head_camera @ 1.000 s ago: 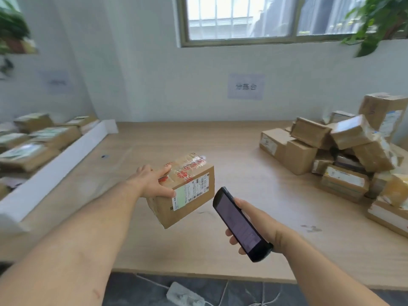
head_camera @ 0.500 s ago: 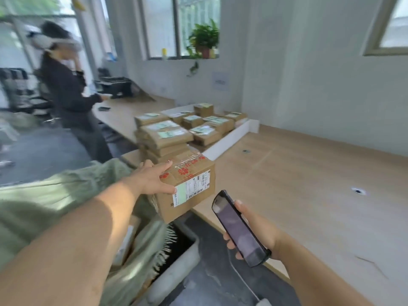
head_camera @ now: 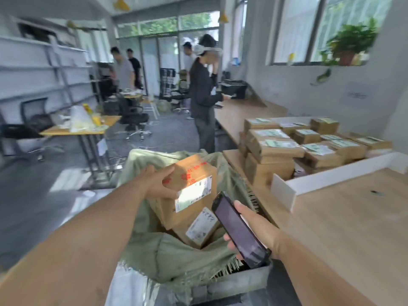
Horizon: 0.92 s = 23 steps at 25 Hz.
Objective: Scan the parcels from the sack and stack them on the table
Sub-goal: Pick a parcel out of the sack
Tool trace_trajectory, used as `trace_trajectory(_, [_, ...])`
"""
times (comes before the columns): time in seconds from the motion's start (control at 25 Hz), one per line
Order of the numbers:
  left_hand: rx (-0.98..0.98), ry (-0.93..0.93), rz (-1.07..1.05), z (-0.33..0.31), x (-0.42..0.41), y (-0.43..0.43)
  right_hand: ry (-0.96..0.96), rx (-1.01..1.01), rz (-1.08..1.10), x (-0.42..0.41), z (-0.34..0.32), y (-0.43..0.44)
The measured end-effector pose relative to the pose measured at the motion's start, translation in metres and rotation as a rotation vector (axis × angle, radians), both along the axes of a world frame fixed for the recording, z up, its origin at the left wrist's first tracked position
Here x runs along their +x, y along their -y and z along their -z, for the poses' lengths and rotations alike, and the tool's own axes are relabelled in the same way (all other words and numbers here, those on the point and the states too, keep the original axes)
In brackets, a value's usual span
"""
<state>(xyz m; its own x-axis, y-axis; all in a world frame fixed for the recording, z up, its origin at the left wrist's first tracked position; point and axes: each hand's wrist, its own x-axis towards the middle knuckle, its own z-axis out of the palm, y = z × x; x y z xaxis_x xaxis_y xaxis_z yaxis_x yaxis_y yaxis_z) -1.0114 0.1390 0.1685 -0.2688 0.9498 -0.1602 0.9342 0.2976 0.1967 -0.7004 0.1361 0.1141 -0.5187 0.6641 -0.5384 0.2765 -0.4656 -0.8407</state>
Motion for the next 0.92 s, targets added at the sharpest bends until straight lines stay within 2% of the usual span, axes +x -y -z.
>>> trace_trajectory(0.24, [-0.020, -0.005, -0.166, 0.016, -0.014, 0.038, -0.004, -0.034, -0.147, -0.015, 0.015, -0.008])
trace_trajectory(0.52, [-0.018, -0.060, -0.195, 0.059, -0.018, 0.015, 0.013, -0.087, -0.122, -0.020, 0.023, -0.037])
trace_trajectory(0.64, [-0.123, -0.109, -0.275, 0.079, -0.035, -0.016, 0.053, -0.073, -0.135, -0.035, 0.022, -0.053])
trace_trajectory(0.76, [-0.269, -0.275, -0.345, 0.101, -0.051, -0.038, 0.065, -0.113, -0.110, -0.049, 0.025, -0.069])
trace_trajectory(0.92, [-0.420, -0.176, -0.254, 0.133, -0.062, -0.062, 0.073, -0.130, -0.071, -0.064, 0.035, -0.089])
